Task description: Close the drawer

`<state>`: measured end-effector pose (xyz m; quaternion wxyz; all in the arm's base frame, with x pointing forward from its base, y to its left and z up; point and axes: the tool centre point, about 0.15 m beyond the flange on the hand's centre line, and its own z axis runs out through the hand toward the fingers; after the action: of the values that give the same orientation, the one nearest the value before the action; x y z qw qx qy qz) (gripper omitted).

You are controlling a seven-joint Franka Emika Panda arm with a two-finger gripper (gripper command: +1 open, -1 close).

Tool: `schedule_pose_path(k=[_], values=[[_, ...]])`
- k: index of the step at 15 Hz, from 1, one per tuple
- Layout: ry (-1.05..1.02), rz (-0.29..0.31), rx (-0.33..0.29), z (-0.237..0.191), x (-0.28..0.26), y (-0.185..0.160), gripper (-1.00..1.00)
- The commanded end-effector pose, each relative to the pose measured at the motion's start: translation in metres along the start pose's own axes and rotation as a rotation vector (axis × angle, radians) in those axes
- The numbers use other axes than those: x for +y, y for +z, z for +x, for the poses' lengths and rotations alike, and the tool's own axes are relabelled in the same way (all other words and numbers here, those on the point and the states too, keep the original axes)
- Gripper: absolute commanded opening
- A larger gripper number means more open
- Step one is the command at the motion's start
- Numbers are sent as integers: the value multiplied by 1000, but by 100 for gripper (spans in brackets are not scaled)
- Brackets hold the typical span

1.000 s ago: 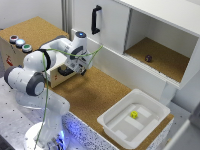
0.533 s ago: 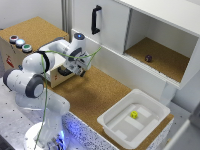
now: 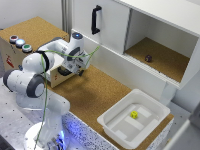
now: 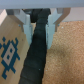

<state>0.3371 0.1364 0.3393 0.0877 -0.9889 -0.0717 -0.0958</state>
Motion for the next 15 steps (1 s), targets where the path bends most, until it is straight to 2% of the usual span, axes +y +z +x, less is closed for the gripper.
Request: schedule_pose_path(k=[1,6,11,15], values=[[1,16,-62,24,-45,48,-100],[-96,14,-39,30,-92,52,-100],[-190,56,-45,25,-143,58,-100],[-279,60,-32,26,-178,48,-100]])
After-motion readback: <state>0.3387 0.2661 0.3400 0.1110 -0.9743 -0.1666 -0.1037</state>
